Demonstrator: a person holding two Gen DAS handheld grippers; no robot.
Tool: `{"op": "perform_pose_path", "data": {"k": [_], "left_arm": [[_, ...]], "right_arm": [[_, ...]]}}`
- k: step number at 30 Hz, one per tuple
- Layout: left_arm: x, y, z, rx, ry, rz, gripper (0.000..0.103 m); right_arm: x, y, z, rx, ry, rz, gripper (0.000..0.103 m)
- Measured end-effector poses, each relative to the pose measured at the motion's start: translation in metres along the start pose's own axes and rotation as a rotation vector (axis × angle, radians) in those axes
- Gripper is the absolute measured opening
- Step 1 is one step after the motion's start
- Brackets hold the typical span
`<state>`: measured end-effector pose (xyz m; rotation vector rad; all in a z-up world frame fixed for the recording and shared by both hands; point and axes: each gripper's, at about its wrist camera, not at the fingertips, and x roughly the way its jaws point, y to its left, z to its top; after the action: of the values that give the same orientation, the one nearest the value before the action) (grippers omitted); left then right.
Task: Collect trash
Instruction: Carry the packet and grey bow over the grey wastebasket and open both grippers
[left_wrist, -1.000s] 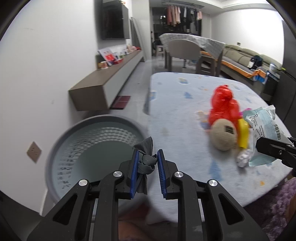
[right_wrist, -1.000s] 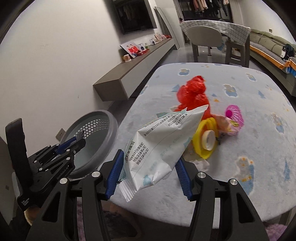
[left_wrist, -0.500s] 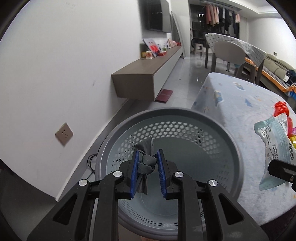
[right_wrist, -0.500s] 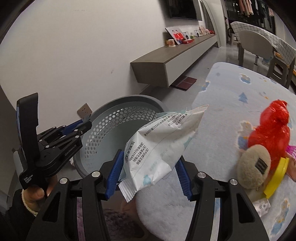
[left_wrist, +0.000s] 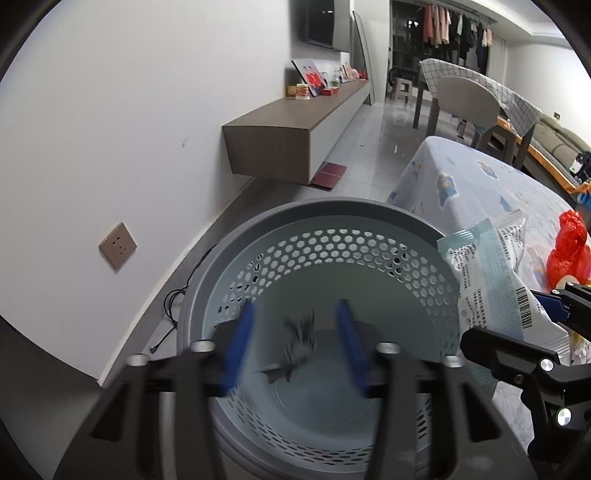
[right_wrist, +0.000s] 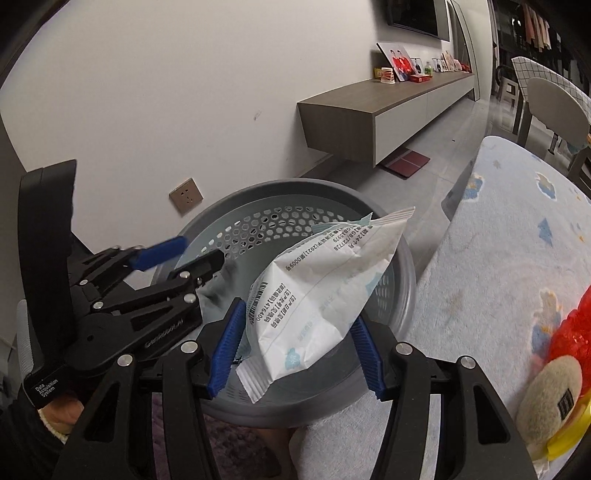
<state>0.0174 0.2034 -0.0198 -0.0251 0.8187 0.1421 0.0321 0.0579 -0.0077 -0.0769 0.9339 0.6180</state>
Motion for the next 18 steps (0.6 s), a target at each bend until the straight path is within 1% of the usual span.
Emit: {"op": "perform_pose_path", "data": {"k": [1,3,8,11,13,15,18], "left_arm": [[-0.001,0.001,0.000,-0.008,-0.009,0.005,0.073],[-0.002,0.004,0.000,-0.019,-0.016,0.011,0.073],[0.000,0.007,0.001,-0.032,-0.007,0.031,0.074],[0.001,0.007,0.000,-0.030,-0.005,0.043,0.078],[0.001,0.007,0.000,-0.032,-0.009,0.049,0.084],[0.001,0.007,0.000,-0.035,-0.014,0.054,0.088],[0.001,0.007,0.000,-0.041,-0.011,0.051,0.089]], "right_arm": [[0.000,-0.002,0.001,0.002,0.000,-0.001,0.058],[-0.001,-0.005,0.002,0.011,-0.007,-0.003,0.066],[0.000,-0.009,0.002,0.017,-0.013,-0.011,0.067],[0.001,-0.011,0.000,0.028,-0.012,-0.012,0.067],[-0.001,-0.010,-0.003,0.037,-0.013,-0.012,0.067],[-0.001,-0.012,-0.005,0.048,-0.013,-0.013,0.067],[-0.003,-0.013,-0.007,0.061,-0.021,-0.023,0.067]]}}
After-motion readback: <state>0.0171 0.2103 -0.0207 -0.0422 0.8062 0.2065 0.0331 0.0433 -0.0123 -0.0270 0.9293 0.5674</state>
